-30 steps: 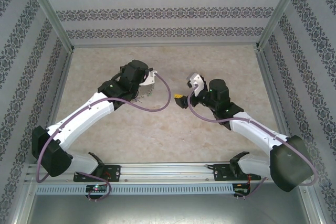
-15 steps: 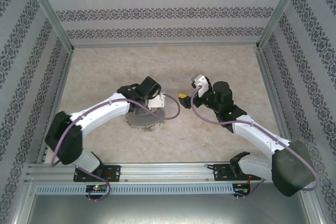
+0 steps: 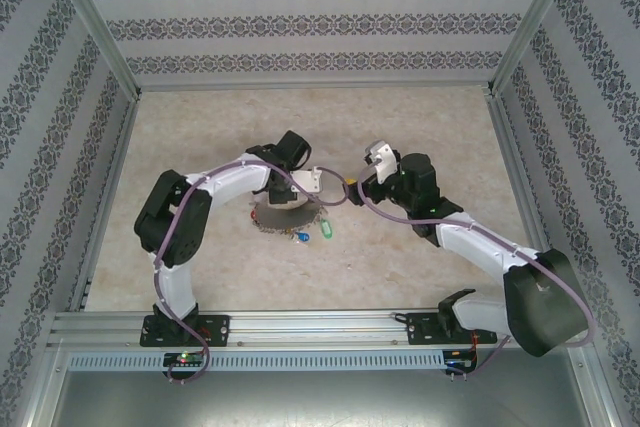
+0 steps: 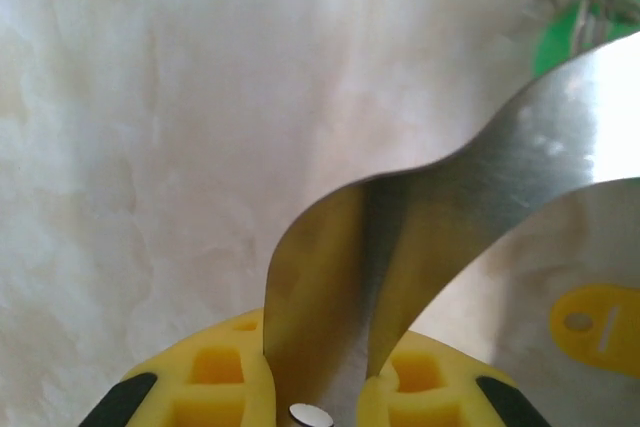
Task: Put the keys on the keyring
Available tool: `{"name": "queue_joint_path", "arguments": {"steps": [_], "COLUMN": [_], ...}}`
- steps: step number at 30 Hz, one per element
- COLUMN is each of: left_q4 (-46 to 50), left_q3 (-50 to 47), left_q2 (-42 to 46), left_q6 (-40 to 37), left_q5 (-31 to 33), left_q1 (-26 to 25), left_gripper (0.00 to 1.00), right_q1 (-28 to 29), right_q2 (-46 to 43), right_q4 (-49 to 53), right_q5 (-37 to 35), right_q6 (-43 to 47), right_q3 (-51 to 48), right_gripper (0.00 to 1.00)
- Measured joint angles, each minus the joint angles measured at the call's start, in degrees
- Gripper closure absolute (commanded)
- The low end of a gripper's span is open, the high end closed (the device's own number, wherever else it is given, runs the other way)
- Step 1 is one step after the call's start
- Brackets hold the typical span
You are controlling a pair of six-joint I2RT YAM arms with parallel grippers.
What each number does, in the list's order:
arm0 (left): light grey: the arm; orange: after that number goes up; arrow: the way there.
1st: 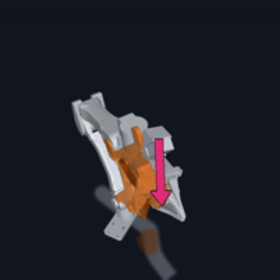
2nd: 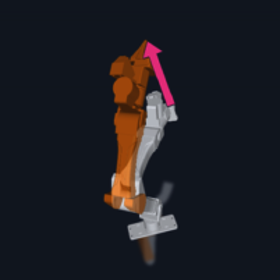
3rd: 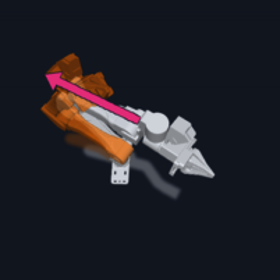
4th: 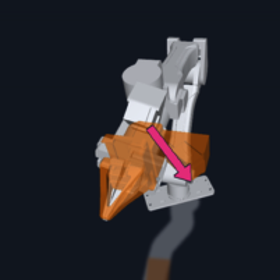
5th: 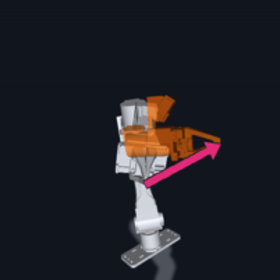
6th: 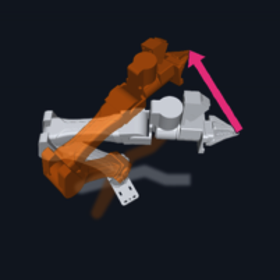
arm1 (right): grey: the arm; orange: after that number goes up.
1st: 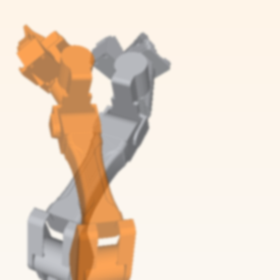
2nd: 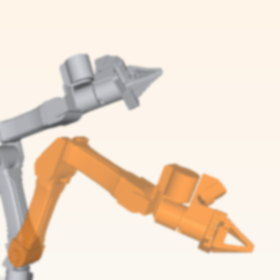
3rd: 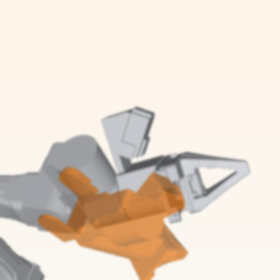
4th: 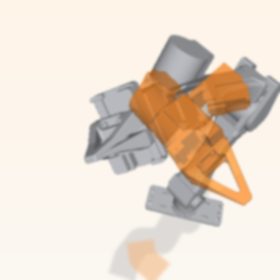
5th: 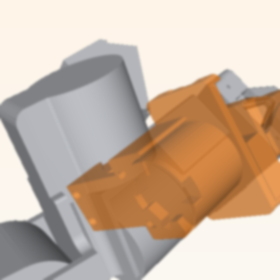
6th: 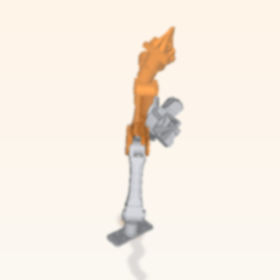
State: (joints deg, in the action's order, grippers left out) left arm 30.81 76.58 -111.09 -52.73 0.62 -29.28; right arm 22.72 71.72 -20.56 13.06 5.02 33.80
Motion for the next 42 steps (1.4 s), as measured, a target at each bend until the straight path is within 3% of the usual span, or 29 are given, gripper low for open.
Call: {"name": "queue_joint_path", "arguments": {"steps": [2,6,14,15,16,21,26,30,35,42], "left_q4": [-0.3,-0.8,-1.3,-1.5,-1.9,-7.4,-18.7,-25.7,-35.3,-48.3], "left_q3": [1.0,3.4,3.5,3.0,2.1,-6.6,-23.5,-37.0,-49.1,-51.6], "left_q2": [-1.5,-2.8,4.8,6.9,9.8,26.3,41.7,48.8,49.0,36.4], "left_q6": [0.4,0.8,4.9,5.8,7.2,18.0,31.0,40.3,48.5,52.0], "left_q5": [-0.5,-1.5,-2.4,-2.4,-2.4,-3.4,-0.2,1.9,2.6,2.0], "left_q1": [1.0,1.2,1.2,1.2,1.3,3.0,6.3,11.3,19.5,25.9], "left_gripper": [0.64,0.52,0.47,0.34,0.0,0.0,0.01,0.01,0.01,0.01], "right_q1": [-0.8,-3.3,-9.7,-10.4,-11.1,-13.9,-14.4,-14.4,-14.6,-16.3], "right_q2": [0.0,-1.2,-11.4,-13.2,-15.0,-21.9,-26.2,-27.7,-25.4,-11.7], "right_q4": [-1.7,-3.4,-3.7,-3.7,-3.7,-3.7,-5.0,-5.0,-8.1,-19.8], "right_q5": [-1.3,-4.7,-8.1,-8.1,-8.1,-8.3,-10.9,-13.0,-14.8,-16.7], "right_q6": [-1.4,-5.0,-7.7,-7.6,-7.4,-6.2,-6.4,-6.4,-6.3,-6.2], "right_q3": [-1.0,-3.8,-8.9,-9.3,-9.7,-11.4,-15.8,-19.4,-21.8,-25.6], "right_gripper": [0.02,0.02,0.02,0.02,0.02,0.02,0.02,0.02,0.02,0.02]}}
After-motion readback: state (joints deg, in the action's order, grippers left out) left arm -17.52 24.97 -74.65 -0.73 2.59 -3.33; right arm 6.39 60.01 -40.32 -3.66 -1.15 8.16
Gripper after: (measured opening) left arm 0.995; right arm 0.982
